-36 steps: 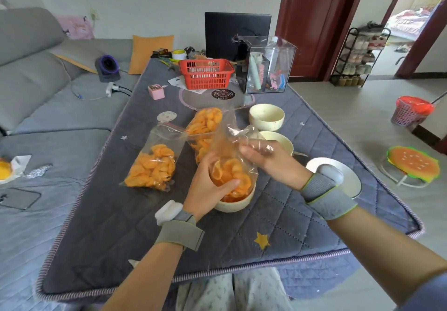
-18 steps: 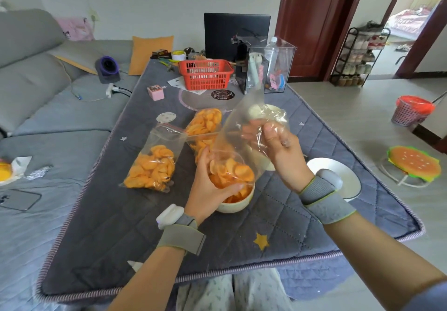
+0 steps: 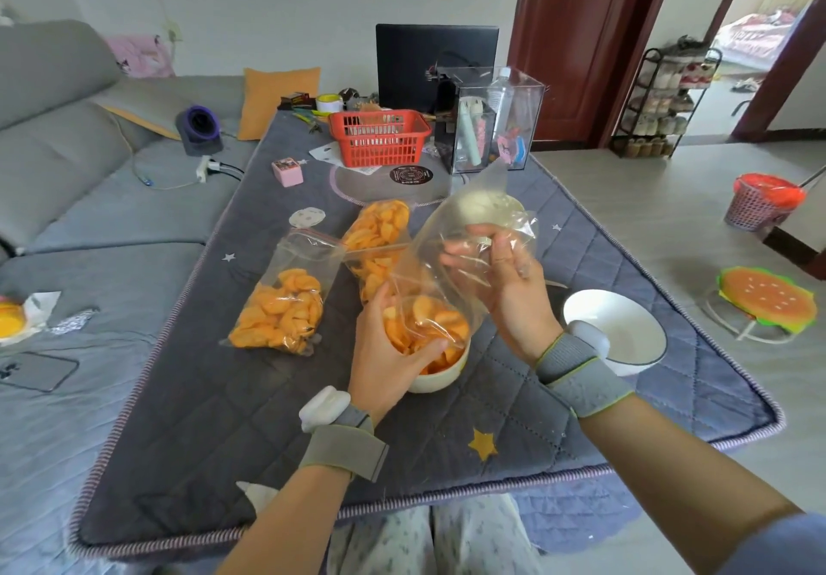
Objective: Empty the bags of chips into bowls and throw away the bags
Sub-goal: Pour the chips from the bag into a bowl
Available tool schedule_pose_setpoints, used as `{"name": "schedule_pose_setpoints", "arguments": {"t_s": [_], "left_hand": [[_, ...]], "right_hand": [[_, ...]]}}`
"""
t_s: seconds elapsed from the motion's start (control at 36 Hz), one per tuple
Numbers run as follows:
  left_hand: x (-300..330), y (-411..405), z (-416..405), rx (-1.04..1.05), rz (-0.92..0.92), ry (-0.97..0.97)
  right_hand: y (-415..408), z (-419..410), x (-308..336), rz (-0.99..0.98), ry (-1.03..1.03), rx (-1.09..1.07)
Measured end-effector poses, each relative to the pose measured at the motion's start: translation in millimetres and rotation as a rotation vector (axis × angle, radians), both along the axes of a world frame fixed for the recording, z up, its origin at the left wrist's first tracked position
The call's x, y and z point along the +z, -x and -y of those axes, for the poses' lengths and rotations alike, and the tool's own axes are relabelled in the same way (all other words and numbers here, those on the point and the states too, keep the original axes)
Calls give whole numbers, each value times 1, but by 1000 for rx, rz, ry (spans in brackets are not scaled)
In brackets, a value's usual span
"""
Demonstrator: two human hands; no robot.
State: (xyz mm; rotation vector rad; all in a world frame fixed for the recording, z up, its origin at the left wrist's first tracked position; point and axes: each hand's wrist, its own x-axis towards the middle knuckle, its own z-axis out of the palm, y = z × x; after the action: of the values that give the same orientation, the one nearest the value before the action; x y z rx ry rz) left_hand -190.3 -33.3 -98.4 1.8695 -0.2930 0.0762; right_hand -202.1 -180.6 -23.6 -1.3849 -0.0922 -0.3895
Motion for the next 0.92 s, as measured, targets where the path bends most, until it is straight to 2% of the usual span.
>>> {"name": "schedule_pose_setpoints", "arguments": {"t_s": [0.17,0.33,0.39,0.47,0.56,0.58,0.75,0.92], "left_hand": [[1,6,3,19,81,-27],[-3,6,3,19,111,-142],[-8,2,8,52,77,-160],[-8,-6,14,164,-140,-121],[-10,1,9,99,53,-174],[-10,4,7,84,91,-171],[-10,1,5,100,115,-191],[-7,-5,11,143,-37,-180]], "right_hand": [[-2,4,-7,-3,-106,-71],[-4,7,-4,26,-155,-77],[-4,5,0,30,-99,-41],[-8,-2,1,41,11,-44],[-12,-6,5,72,311,-20],[-13,-7,7,77,344,-24],[-21,-13,14,70,434,35],[-27,-13,11,-31,257,-31]]}}
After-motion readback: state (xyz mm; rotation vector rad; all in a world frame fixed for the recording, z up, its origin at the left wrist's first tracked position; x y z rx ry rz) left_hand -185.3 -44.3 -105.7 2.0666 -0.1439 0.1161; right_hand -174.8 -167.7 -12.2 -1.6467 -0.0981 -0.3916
